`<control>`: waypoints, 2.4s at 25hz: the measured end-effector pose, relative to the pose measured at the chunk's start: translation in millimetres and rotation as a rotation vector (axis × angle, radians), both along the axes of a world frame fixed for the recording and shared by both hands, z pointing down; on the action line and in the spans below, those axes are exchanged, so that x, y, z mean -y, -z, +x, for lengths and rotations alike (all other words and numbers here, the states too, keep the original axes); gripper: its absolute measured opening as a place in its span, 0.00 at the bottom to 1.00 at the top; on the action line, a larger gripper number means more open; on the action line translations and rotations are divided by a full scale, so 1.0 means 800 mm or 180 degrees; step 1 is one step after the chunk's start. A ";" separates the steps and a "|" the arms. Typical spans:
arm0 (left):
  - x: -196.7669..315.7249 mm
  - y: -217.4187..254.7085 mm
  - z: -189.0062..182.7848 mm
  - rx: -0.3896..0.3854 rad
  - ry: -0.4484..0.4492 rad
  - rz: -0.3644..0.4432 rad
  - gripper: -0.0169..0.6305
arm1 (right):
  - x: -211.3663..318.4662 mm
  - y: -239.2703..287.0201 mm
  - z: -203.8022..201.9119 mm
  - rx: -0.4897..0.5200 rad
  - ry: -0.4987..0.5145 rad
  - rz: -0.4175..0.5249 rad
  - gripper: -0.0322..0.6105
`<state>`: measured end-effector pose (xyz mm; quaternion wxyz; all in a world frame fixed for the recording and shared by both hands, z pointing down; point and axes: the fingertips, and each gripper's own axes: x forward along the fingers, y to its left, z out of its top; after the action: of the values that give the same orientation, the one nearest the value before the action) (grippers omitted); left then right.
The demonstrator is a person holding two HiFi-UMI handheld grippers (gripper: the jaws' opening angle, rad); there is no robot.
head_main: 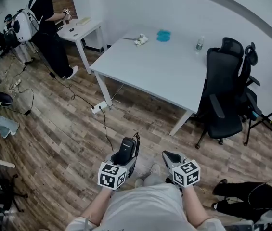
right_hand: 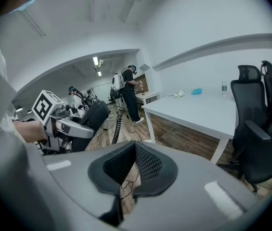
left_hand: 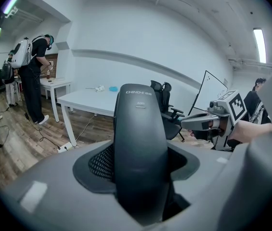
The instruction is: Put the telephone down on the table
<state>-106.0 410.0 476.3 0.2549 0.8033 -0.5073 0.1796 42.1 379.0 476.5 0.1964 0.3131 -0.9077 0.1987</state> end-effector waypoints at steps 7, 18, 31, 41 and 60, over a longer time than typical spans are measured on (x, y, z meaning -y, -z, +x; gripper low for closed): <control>0.025 0.002 0.000 -0.0020 -0.0012 0.0031 0.49 | 0.021 -0.004 0.001 -0.0004 -0.0017 -0.0015 0.06; 0.105 -0.006 0.004 -0.0020 -0.0020 0.0033 0.48 | 0.101 -0.020 0.007 0.0052 -0.0044 -0.0073 0.06; 0.259 -0.009 0.014 -0.0016 -0.0008 -0.0066 0.48 | 0.267 -0.018 -0.001 0.0075 0.0066 -0.0129 0.06; 0.370 -0.004 0.010 0.0012 0.0049 -0.0147 0.48 | 0.381 -0.015 -0.001 0.0048 0.0133 -0.0195 0.06; 0.533 0.018 0.016 0.0050 0.0135 -0.0145 0.48 | 0.543 0.007 0.002 0.0071 0.0241 -0.0105 0.06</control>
<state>-93.4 -16.3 462.1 0.2729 0.7850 -0.5220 0.1920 44.1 -55.5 470.9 0.1988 0.2730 -0.9176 0.2096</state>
